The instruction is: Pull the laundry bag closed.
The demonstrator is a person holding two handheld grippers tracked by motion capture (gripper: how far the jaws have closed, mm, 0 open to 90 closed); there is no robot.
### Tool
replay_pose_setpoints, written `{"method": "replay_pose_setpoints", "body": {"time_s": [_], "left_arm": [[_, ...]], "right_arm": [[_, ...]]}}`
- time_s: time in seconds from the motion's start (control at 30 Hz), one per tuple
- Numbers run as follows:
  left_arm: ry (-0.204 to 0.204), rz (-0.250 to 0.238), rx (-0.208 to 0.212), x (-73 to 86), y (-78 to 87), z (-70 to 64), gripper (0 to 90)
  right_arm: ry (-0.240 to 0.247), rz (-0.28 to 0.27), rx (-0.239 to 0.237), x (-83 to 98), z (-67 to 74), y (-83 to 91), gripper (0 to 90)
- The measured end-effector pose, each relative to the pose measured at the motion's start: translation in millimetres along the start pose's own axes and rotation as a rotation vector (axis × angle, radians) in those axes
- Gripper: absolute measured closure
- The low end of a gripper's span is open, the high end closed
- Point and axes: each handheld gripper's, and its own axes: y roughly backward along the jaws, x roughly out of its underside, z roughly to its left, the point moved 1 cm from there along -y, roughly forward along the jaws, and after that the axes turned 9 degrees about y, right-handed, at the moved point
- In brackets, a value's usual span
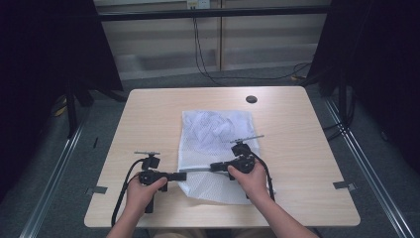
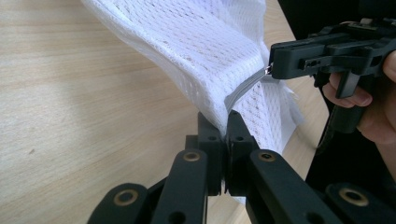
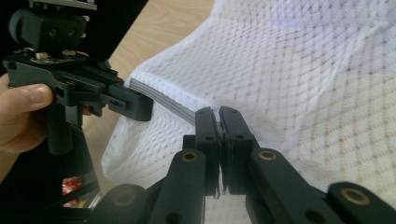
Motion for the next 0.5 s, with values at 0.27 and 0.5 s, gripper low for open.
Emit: {"method": "replay_pose_setpoints", "body": {"time_s": [0.27, 0.5], "left_arm": [[0.004, -0.002, 0.011, 0.1, -0.6, -0.5, 88.0], [-0.004, 0.0, 0.001, 0.3, -0.3, -0.5, 88.0]], "right_arm": [[-0.007, -0.002, -0.004, 1.4, -2.2, 3.4, 86.8], [-0.006, -0.005, -0.008, 2.0, -2.3, 3.9, 86.8]]}}
